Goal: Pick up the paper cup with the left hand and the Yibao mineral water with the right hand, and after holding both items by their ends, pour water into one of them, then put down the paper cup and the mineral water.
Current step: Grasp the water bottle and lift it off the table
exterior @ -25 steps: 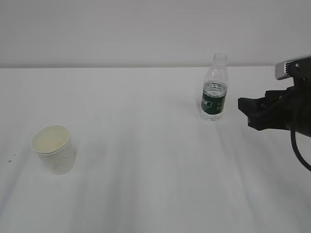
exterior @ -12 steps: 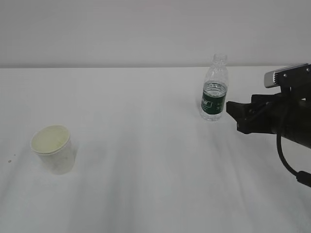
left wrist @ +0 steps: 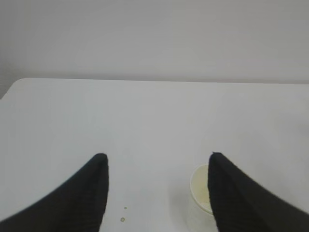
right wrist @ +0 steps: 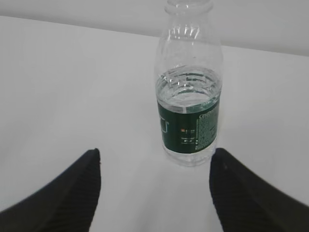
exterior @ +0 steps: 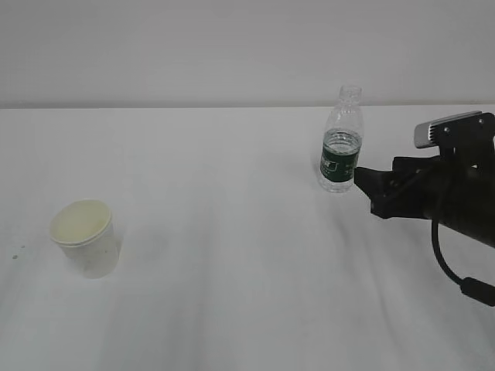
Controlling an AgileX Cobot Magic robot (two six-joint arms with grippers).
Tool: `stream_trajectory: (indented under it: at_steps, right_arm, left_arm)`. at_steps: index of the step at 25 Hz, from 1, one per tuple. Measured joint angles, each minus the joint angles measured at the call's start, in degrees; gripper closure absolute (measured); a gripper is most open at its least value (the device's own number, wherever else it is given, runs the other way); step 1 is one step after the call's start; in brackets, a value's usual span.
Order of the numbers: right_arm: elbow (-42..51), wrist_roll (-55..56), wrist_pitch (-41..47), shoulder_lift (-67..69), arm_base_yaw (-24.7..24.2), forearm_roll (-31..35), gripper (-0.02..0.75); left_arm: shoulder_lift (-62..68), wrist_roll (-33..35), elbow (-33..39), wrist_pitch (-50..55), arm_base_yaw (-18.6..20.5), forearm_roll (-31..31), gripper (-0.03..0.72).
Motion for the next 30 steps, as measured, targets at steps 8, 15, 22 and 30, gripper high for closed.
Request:
stream_trajectory:
  at_steps: [8,15,22,30]
  right_arm:
    - [-0.1,-1.1,-3.4,2.5,0.0,2.5,0.205]
    - [-0.1,-1.4,-4.0,2.7,0.0,2.5,0.205]
    - [-0.1,-1.9,-5.3,3.4,0.0,2.5,0.205]
    - [-0.1,-2.2,-5.7,3.4,0.0,2.5,0.205]
  left_arm:
    - [1.3,0.0,0.0,-2.5,0.0,-0.3,0.225]
    - [3.5,0.0,0.0,-5.3,0.0,-3.2,0.232]
    - [7.2,0.0,0.0,-9.5,0.0,-2.8,0.249]
    - [14.4,-7.6,0.0,-16.4,0.0,3.3,0.251]
